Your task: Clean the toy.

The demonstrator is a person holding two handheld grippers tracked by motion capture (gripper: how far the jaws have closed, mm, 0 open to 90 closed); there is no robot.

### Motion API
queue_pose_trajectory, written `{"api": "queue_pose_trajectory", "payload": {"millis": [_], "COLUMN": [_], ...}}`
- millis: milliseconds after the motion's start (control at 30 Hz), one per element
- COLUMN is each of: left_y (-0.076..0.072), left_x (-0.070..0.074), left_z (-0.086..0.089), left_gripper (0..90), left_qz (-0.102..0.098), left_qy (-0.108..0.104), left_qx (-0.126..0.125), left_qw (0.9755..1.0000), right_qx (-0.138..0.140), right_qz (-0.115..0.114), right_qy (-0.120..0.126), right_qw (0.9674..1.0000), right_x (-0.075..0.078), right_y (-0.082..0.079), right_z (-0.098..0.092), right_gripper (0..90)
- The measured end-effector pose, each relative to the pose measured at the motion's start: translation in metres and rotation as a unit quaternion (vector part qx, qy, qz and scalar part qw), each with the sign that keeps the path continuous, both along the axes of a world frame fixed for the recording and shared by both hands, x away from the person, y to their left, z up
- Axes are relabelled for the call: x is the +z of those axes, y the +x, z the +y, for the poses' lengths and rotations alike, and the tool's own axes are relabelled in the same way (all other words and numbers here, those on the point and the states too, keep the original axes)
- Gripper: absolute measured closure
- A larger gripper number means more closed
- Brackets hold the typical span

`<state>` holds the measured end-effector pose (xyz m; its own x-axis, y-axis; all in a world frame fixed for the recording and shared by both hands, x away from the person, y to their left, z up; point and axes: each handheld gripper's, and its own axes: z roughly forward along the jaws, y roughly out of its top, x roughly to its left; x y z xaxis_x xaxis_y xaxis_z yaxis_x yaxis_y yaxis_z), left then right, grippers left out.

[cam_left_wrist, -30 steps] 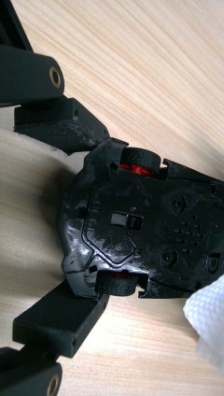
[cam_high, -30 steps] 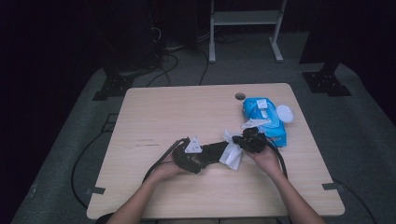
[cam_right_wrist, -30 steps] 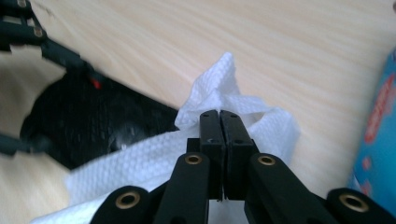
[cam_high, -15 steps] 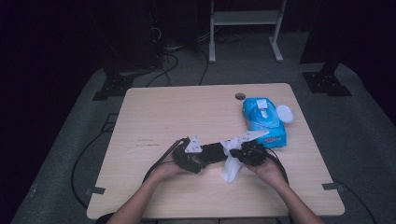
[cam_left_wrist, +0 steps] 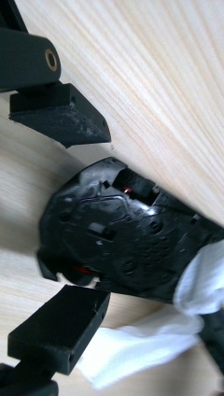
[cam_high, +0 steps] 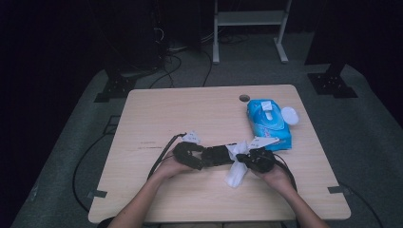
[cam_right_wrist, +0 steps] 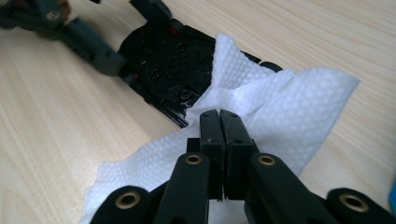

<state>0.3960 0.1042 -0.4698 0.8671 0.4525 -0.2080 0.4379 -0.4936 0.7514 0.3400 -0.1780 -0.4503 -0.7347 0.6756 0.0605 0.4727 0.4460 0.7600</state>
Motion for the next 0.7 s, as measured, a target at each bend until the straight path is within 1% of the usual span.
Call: {"api": "queue_pose_trajectory", "payload": {"millis": [67, 167, 200, 233, 267, 333, 400, 433, 467, 500, 533, 600, 633, 667, 700], "left_y": [0.005, 0.010, 0.012, 0.011, 0.012, 0.012, 0.011, 0.010, 0.008, 0.006, 0.004, -0.001, -0.005, -0.009, -0.012], "left_x": [0.000, -0.002, -0.004, -0.004, -0.005, -0.006, -0.005, -0.005, -0.004, -0.004, -0.003, -0.002, -0.001, -0.001, 0.000], "left_z": [-0.001, -0.004, -0.005, -0.006, -0.007, -0.007, -0.007, -0.007, -0.008, -0.008, -0.009, -0.010, -0.011, -0.012, -0.012], "left_gripper": [20.5, 22.0, 23.0, 25.5, 29.1, 29.3, 30.0, 30.2, 30.3, 30.3, 30.4, 30.5, 30.5, 30.5, 30.7], "left_qz": [0.020, 0.039, 0.049, 0.055, 0.057, 0.062, 0.062, 0.057, 0.048, 0.041, 0.027, 0.005, -0.011, -0.034, -0.048], "left_qy": [-0.006, -0.003, -0.006, -0.010, -0.010, -0.013, -0.010, -0.011, -0.006, -0.008, -0.003, 0.000, 0.003, 0.009, 0.015], "left_qx": [0.003, -0.003, -0.002, -0.004, -0.007, -0.006, -0.005, -0.004, -0.006, -0.004, -0.005, -0.003, -0.003, -0.004, -0.005], "left_qw": [0.9998, 0.9992, 0.9988, 0.9984, 0.9983, 0.9980, 0.9980, 0.9983, 0.9988, 0.9991, 0.9996, 1.0000, 0.9999, 0.9994, 0.9987], "right_qx": [0.006, 0.010, 0.011, 0.011, 0.012, 0.013, 0.014, 0.013, 0.011, 0.010, 0.010, 0.012, 0.012, 0.013, 0.014], "right_qz": [-0.007, -0.015, -0.016, -0.016, -0.016, -0.018, -0.020, -0.019, -0.019, -0.018, -0.019, -0.021, -0.021, -0.023, -0.023], "right_qy": [-0.001, -0.009, -0.008, -0.006, -0.006, -0.008, -0.006, -0.004, -0.001, 0.001, 0.001, -0.001, 0.000, -0.001, -0.003], "right_qw": [1.0000, 0.9998, 0.9998, 0.9998, 0.9998, 0.9997, 0.9997, 0.9997, 0.9998, 0.9998, 0.9998, 0.9997, 0.9997, 0.9997, 0.9996], "right_x": [-0.001, -0.001, -0.001, -0.001, -0.002, -0.002, -0.002, -0.003, -0.003, -0.003, -0.003, -0.004, -0.004, -0.004, -0.004], "right_y": [-0.003, -0.005, -0.006, -0.006, -0.006, -0.007, -0.007, -0.007, -0.008, -0.009, -0.009, -0.011, -0.012, -0.013, -0.014], "right_z": [0.000, 0.001, 0.001, 0.001, 0.001, 0.000, -0.001, -0.001, -0.001, -0.001, -0.001, -0.001, -0.001, -0.001, -0.001], "right_gripper": [88.3, 88.3, 88.3, 88.3, 88.4, 88.3, 88.3, 88.3, 88.3, 88.3, 88.3, 88.3, 88.3, 88.3, 88.3]}}
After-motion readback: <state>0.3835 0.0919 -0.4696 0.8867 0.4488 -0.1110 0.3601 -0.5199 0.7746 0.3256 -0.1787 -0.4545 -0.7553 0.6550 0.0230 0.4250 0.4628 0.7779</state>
